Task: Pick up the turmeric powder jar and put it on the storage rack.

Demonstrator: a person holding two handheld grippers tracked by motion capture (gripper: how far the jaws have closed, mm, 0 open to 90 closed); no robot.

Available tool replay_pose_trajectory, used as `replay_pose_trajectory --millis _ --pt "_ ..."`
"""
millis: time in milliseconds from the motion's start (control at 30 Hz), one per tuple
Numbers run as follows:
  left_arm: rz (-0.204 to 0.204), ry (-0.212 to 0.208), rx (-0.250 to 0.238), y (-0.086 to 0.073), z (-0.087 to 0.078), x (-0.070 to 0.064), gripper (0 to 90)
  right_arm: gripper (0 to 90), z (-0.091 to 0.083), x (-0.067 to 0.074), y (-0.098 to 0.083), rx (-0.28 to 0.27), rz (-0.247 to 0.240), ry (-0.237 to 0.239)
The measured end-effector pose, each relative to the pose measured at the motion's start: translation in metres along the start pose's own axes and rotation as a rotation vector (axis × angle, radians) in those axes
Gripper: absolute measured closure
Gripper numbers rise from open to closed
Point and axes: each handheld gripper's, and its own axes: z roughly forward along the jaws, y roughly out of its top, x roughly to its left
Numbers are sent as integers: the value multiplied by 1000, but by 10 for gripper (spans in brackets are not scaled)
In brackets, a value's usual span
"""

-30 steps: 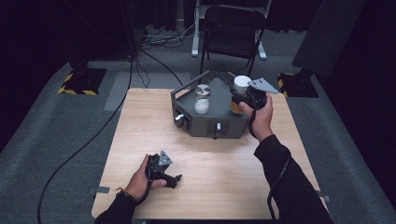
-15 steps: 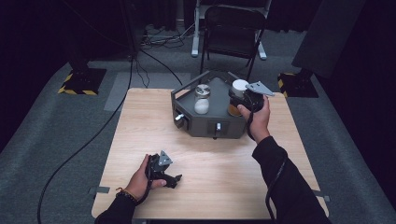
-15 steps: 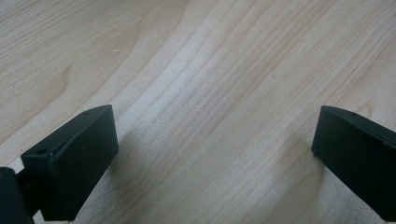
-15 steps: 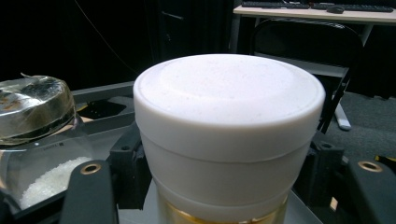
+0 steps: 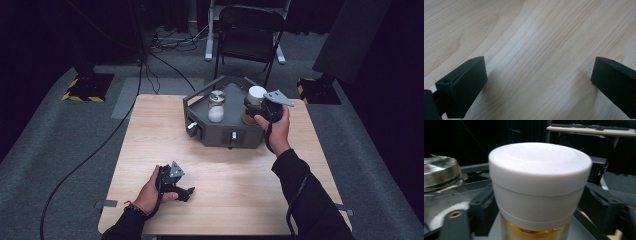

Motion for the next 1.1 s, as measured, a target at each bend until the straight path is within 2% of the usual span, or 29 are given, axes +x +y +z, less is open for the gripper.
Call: replay_pose_trajectory --millis 67,167,467,567,767,1100 --pt "0 0 0 0 0 0 0 97 -1 0 -1 2 -8 -3" --pt "0 0 0 0 0 0 0 77 -2 -1 -2 6 -37 8" --pt "0 0 0 0 0 0 0 57 -13 1 -7 -7 -119 26" --pt "0 0 0 0 0 0 0 54 -18 1 -10 -9 -130 34" --pt "0 0 0 0 0 0 0 44 -29 6 -20 -15 -210 36" --pt "0 0 0 0 0 0 0 44 -45 7 -35 -30 -251 60"
